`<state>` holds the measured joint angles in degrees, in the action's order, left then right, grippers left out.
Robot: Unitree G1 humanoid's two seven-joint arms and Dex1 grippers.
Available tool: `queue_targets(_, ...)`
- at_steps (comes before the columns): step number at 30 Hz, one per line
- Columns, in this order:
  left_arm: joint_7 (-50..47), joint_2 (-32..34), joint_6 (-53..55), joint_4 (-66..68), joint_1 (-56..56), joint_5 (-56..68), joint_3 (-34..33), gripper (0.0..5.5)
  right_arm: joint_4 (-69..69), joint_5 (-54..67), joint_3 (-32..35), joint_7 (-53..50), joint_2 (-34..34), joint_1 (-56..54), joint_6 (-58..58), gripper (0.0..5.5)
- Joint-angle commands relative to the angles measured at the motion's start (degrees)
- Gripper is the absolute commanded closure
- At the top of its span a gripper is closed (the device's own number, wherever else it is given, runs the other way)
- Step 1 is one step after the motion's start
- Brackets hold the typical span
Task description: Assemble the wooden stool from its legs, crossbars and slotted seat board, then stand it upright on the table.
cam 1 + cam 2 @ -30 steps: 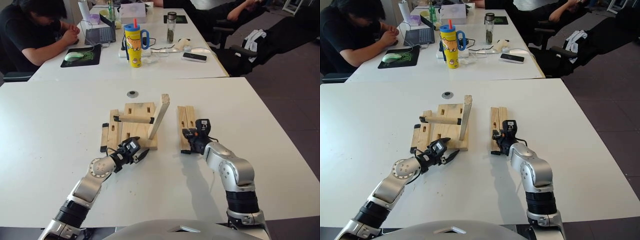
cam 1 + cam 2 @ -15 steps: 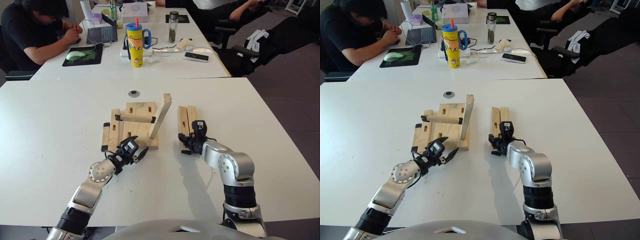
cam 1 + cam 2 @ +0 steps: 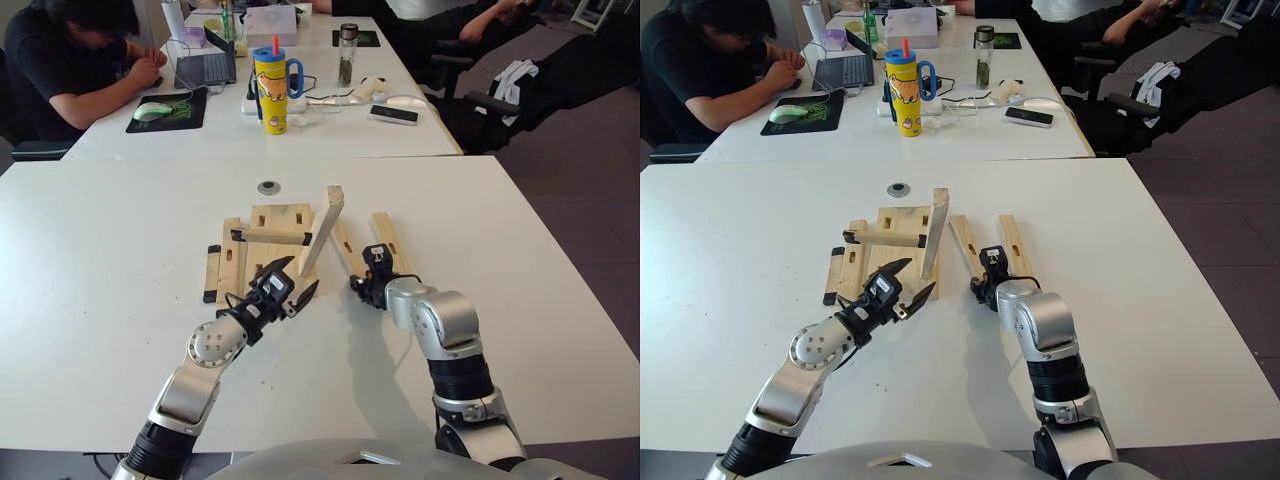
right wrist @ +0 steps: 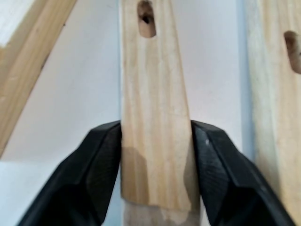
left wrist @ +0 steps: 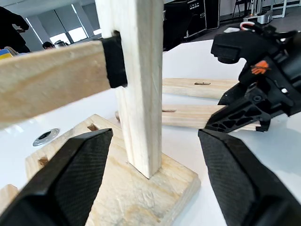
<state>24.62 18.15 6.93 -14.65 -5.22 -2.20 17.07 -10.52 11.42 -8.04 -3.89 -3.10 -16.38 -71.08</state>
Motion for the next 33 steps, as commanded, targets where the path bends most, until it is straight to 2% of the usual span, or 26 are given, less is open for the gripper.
queue_targets(1,2.0,1.6,0.6,1.0,-0.6,-0.7,0.8,2.13,3.0,-1.6,0.9,0.3,-0.3,3.3,2.3,3.44)
queue_targets(6,4.9,3.6,0.7,2.0,0.0,-0.4,0.9,2.13,1.0,-0.5,4.6,4.8,-1.4,3.0,19.1,3.44)
queue_targets(10,10.2,3.8,5.4,-1.7,0.5,6.9,-0.5,2.13,0.6,7.0,15.5,10.2,-1.0,-1.2,30.0,3.44)
queue_targets(13,13.8,5.4,11.2,-4.7,0.7,11.1,-0.9,2.13,0.7,14.2,21.0,15.1,-1.3,-5.5,33.4,3.44)
queue_targets(19,19.9,9.9,28.9,-13.5,3.9,27.1,-7.1,2.13,0.5,37.3,29.4,27.9,-5.8,-12.4,25.9,3.44)
queue_targets(22,19.5,9.2,38.9,-15.8,6.1,42.2,-15.0,2.13,-1.1,51.6,32.0,31.9,-9.8,-14.4,18.1,3.44)
queue_targets(25,17.7,9.3,45.8,-15.0,7.6,55.4,-22.1,1.69,-3.0,66.9,33.9,36.4,-15.2,-14.7,11.4,3.44)
queue_targets(27,16.7,9.7,48.0,-14.6,7.8,59.8,-23.9,1.37,-3.7,72.5,33.8,38.0,-17.5,-13.9,9.3,3.44)
queue_targets(30,12.5,8.7,51.3,-12.6,8.0,75.7,-29.1,0.86,-7.7,77.6,29.9,40.5,-19.6,-7.8,5.9,3.44)
queue_targets(33,7.7,8.7,51.1,-11.3,7.7,87.6,-31.4,0.41,-10.8,80.7,26.2,41.1,-19.9,-0.5,4.5,3.44)
